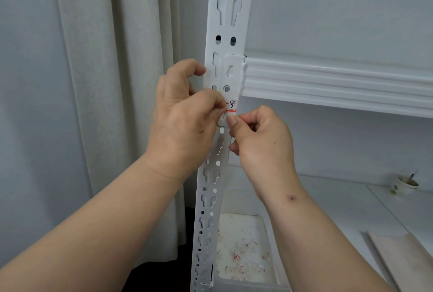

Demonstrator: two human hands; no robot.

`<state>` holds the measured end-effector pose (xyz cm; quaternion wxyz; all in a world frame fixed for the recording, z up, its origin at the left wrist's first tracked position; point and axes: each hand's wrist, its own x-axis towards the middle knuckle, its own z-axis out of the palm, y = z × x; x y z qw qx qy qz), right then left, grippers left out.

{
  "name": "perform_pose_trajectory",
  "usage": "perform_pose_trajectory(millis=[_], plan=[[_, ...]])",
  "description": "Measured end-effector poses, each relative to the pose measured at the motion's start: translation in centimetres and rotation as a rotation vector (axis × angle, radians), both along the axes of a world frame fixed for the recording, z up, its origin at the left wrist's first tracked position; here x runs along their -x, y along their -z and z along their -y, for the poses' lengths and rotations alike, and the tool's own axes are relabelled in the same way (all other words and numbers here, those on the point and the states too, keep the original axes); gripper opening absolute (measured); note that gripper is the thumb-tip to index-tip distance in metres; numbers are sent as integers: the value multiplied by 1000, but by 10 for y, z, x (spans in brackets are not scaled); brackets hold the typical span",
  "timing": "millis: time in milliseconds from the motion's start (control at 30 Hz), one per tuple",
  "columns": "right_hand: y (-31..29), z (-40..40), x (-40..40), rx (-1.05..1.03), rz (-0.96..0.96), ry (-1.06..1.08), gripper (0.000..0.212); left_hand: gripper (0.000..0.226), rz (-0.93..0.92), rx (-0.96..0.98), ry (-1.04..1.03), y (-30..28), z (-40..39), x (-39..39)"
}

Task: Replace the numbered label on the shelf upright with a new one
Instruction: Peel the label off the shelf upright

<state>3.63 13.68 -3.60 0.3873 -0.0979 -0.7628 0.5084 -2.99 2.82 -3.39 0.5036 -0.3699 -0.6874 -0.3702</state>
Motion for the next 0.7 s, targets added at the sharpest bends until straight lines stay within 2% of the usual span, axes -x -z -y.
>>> perform_pose_trajectory(millis=[233, 500, 700], plan=[[0, 0, 0, -12, 8, -1, 17, 7, -146, 79, -109, 0, 1, 5], [-1, 0, 0, 2, 14, -7, 17, 6, -97, 148, -119, -6, 1, 4], [0, 0, 0, 0, 10, -1, 17, 6, -35, 121, -73, -4, -3, 4]])
